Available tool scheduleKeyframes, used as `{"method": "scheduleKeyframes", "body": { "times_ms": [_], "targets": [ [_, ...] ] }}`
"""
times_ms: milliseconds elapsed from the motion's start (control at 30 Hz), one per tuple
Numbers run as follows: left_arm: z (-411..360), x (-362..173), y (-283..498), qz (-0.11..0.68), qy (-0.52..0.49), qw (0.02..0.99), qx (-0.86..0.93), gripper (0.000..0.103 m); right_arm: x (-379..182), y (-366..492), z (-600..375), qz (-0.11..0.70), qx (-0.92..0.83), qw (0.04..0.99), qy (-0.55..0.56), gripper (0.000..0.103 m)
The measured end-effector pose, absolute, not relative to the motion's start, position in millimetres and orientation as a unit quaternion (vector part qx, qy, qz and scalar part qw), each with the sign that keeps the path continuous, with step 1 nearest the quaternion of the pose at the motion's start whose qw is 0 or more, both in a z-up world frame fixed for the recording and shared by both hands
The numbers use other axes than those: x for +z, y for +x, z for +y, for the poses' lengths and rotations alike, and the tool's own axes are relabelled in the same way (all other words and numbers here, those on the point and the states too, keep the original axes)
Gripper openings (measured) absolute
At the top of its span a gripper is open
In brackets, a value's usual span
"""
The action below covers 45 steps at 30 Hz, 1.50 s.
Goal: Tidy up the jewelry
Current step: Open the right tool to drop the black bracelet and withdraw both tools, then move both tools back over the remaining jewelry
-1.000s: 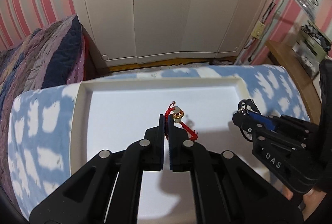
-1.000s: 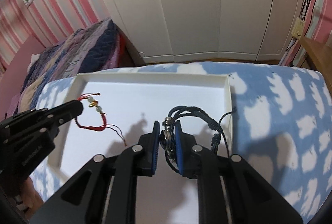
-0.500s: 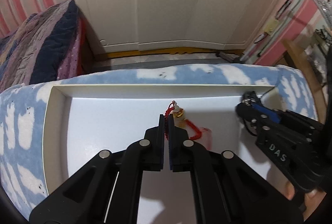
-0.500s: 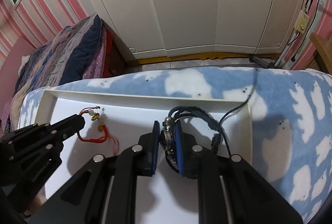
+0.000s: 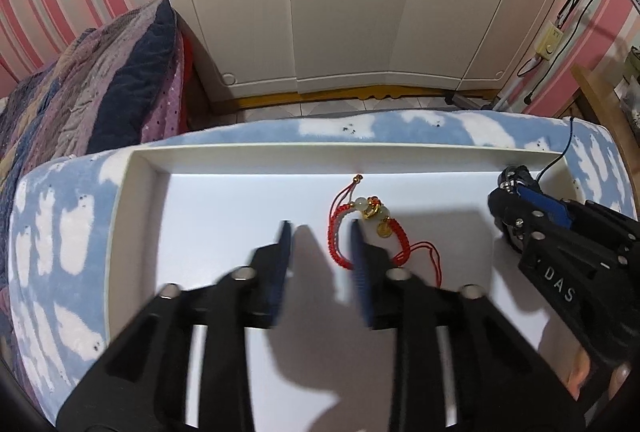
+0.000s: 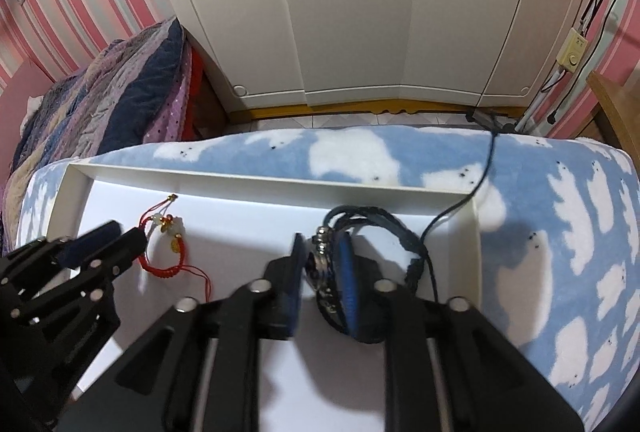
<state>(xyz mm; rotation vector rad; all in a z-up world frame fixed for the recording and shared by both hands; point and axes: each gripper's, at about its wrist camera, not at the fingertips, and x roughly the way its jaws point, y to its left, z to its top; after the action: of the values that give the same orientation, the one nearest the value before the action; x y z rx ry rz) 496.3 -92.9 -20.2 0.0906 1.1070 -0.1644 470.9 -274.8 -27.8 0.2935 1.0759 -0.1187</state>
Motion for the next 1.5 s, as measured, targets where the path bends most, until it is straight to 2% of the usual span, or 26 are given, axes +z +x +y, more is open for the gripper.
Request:
{"method": "scheduleKeyframes", "body": {
  "times_ms": [33,200,267,333,400,500,600,667,1067,1500],
  "targets": [
    [-92,-17,494,0.522,0.042,0.848,-0.076,0.037,-27,470,-277,0.510,-0.056,0.847,0.142,0.046],
    [-78,14,482,0.511,0.035,0.856,-0.074,0.038,-15,459,-287,0.507,-0.049,0.844,0.169,0.046],
    [-69,36,469,0.495,0.036,0.865,-0.072,0.051,3,446,-289,0.491,-0.051,0.854,0.162,0.047],
    [-60,56,453,0.476,0.030,0.876,-0.070,0.086,23,431,-289,0.475,-0.058,0.865,0.150,0.054],
    [-45,78,427,0.446,0.030,0.892,-0.067,0.094,45,408,-289,0.454,-0.065,0.878,0.136,0.067],
    [-34,98,394,0.430,0.035,0.900,-0.066,0.094,71,375,-287,0.434,-0.075,0.890,0.115,0.073],
    [-10,113,357,0.413,0.030,0.908,-0.055,0.100,88,338,-286,0.416,-0.093,0.899,0.096,0.081],
    [-2,118,331,0.407,0.026,0.911,-0.058,0.100,95,314,-284,0.408,-0.107,0.902,0.089,0.086],
    [23,79,254,0.451,-0.009,0.889,-0.076,0.100,78,215,-273,0.419,-0.090,0.900,0.085,0.086],
    [28,55,199,0.460,-0.003,0.884,-0.084,0.100,51,173,-260,0.433,-0.088,0.893,0.087,0.086]
  ]
}}
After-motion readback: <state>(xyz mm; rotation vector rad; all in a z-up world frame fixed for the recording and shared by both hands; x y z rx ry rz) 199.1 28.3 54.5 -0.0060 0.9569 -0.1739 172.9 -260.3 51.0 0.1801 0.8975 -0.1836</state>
